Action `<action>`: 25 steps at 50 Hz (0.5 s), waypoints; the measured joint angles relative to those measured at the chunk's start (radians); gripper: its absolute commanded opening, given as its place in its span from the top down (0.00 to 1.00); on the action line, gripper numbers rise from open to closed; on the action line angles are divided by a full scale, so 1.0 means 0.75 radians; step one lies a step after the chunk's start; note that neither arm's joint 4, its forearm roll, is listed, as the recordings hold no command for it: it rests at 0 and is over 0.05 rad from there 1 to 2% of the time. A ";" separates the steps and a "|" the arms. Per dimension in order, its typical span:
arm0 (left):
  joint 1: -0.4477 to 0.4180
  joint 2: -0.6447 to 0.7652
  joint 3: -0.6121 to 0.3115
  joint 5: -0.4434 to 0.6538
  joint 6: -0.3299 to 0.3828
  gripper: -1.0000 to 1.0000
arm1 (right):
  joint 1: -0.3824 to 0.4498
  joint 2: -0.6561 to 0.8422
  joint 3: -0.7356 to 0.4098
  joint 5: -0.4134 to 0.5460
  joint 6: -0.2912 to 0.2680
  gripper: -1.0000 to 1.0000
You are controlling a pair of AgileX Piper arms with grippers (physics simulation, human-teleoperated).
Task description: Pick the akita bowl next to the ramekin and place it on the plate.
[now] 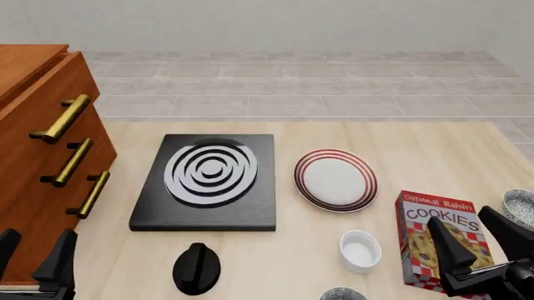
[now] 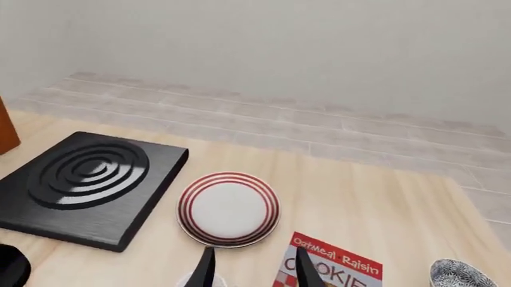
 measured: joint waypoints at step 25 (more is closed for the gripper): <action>0.000 0.000 0.000 0.000 0.000 0.00 | 0.100 0.041 -0.112 0.190 -0.047 0.00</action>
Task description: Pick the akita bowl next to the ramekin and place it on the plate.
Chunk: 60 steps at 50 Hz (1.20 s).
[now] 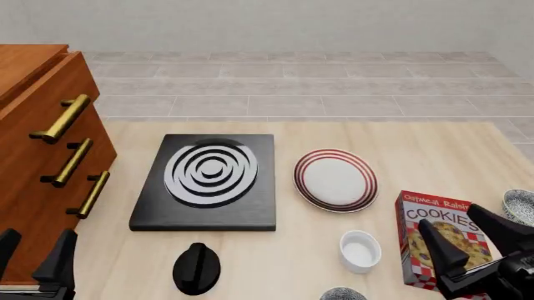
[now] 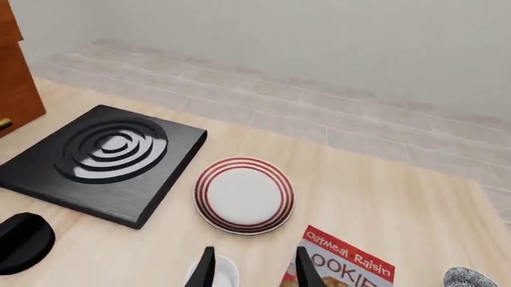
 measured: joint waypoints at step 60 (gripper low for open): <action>0.000 0.000 0.000 0.000 0.000 0.00 | 0.302 0.197 -0.209 0.345 0.042 0.00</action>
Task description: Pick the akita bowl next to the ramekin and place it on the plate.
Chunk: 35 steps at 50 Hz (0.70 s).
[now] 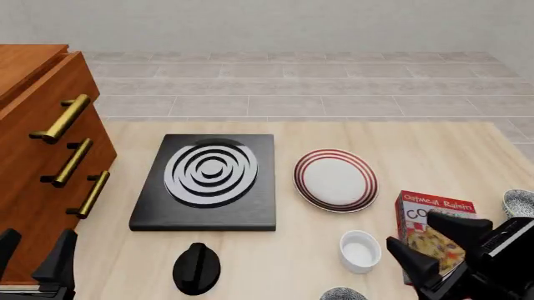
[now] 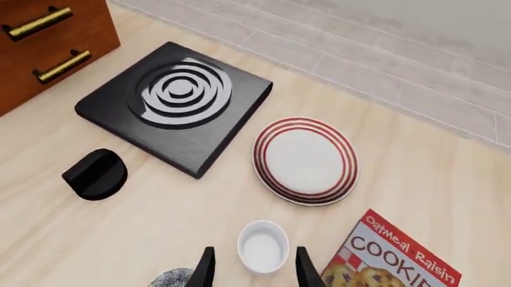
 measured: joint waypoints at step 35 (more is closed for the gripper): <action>0.000 0.000 0.000 0.000 0.000 0.00 | 0.157 0.127 0.017 0.081 0.025 0.00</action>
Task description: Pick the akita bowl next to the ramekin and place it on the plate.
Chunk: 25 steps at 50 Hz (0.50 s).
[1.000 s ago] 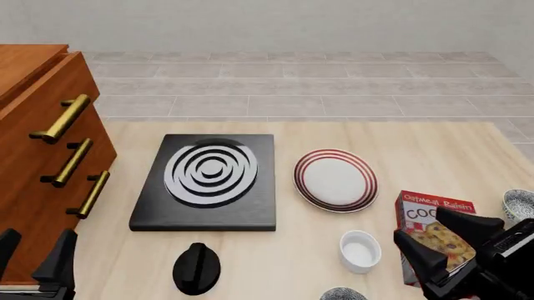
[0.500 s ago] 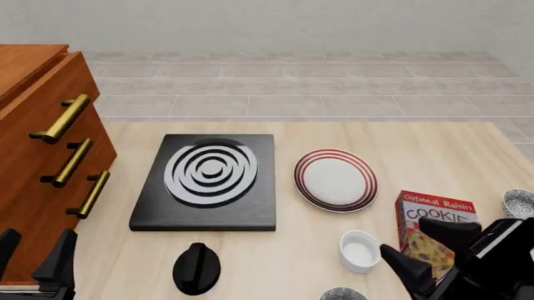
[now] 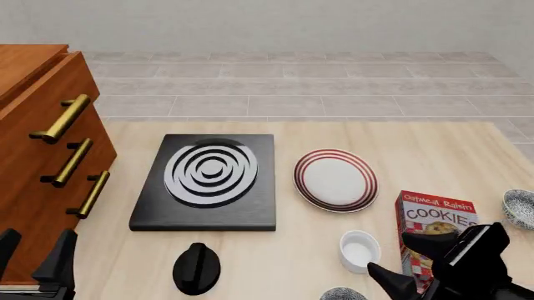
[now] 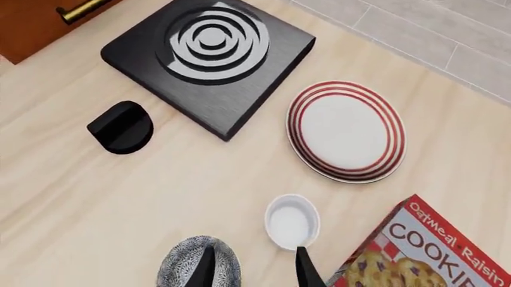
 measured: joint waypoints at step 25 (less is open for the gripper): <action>0.000 0.000 0.000 0.000 0.000 0.00 | 0.016 0.091 0.000 0.036 -0.058 0.00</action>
